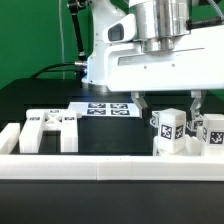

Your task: Assemble chair

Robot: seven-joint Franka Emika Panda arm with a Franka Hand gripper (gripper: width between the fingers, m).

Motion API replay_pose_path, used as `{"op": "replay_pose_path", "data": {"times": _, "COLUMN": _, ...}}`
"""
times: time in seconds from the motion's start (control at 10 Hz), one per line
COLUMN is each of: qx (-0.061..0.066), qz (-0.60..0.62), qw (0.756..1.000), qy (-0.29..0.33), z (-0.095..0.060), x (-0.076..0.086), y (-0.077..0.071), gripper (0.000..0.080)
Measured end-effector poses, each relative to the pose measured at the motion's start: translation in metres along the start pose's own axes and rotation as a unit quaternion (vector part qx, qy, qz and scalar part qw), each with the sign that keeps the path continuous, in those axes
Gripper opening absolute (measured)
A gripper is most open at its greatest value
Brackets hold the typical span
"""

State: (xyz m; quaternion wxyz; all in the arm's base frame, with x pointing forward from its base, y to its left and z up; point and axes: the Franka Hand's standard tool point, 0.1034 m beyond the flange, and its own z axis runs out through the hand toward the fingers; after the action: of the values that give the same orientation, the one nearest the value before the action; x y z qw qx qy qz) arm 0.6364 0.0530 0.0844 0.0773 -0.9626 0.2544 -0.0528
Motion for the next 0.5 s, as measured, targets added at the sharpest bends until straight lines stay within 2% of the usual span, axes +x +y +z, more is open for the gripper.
{"op": "replay_pose_path", "data": {"times": 0.1, "qx": 0.001, "qz": -0.078, "qw": 0.997, "qy": 0.000, "z": 0.0011, "x": -0.0021, "y": -0.0008, "gripper": 0.0647}}
{"op": "replay_pose_path", "data": {"times": 0.3, "qx": 0.002, "qz": -0.161, "qw": 0.987, "qy": 0.004, "z": 0.0006, "x": -0.0009, "y": -0.0018, "gripper": 0.0649}}
{"op": "replay_pose_path", "data": {"times": 0.5, "qx": -0.003, "qz": -0.264, "qw": 0.964, "qy": 0.004, "z": 0.0008, "x": -0.0015, "y": -0.0028, "gripper": 0.0649}}
